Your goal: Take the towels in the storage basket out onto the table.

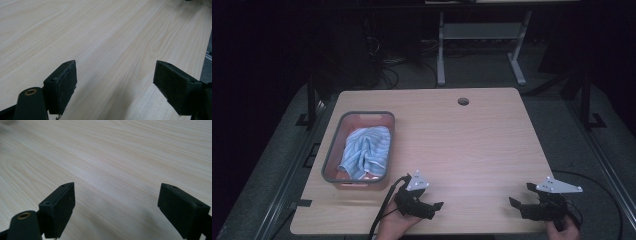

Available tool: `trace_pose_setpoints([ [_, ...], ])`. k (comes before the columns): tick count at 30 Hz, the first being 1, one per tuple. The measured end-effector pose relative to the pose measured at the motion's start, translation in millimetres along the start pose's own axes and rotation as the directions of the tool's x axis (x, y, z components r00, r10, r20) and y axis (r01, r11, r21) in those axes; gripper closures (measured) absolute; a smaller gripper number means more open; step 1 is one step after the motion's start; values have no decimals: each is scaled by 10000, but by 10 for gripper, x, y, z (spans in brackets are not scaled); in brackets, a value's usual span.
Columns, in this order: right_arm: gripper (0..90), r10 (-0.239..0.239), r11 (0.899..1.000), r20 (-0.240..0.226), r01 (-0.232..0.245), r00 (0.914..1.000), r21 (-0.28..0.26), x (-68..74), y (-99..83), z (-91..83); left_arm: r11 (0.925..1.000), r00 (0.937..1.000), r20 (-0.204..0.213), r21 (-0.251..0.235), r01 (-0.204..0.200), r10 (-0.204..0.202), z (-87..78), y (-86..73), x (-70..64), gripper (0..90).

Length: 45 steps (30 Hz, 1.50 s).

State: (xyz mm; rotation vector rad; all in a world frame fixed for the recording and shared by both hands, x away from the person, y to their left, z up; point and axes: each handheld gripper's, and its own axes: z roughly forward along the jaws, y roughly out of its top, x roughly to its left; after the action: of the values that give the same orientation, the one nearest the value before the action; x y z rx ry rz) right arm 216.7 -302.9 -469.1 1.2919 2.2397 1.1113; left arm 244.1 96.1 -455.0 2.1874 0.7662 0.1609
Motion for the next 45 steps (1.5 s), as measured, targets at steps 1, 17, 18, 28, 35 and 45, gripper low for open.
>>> trace_pose_setpoints([
  [1, 138, -2, 10000, -6, 2, 10000, 14, -4, -1, 2, 9999, 10000, 38, -46, 92, -91, 0, -3, 0, 190],
  [17, 138, -151, 9999, -158, 152, 9998, 63, 39, 24, 34, 10000, 10000, -43, 64, 21, -21, 0, 5, 32, 190],
  [18, 138, -207, 9998, -162, 208, 9997, 52, 43, 28, 35, 10000, 10000, -30, 59, 26, -26, -6, 10, 37, 190],
  [28, 138, -421, 9991, -144, 422, 9990, 36, 106, 56, 29, 10000, 10000, 21, -65, 41, -41, -39, 63, 54, 190],
  [35, 137, -502, 9987, -37, 502, 9987, -32, 129, 81, 14, 9995, 9998, 64, -237, 191, -190, -51, 90, 46, 190],
  [45, 138, -432, 9990, 95, 433, 9990, -105, 134, 84, -5, 9993, 9995, 283, -339, 181, -171, -128, 256, 142, 187],
])
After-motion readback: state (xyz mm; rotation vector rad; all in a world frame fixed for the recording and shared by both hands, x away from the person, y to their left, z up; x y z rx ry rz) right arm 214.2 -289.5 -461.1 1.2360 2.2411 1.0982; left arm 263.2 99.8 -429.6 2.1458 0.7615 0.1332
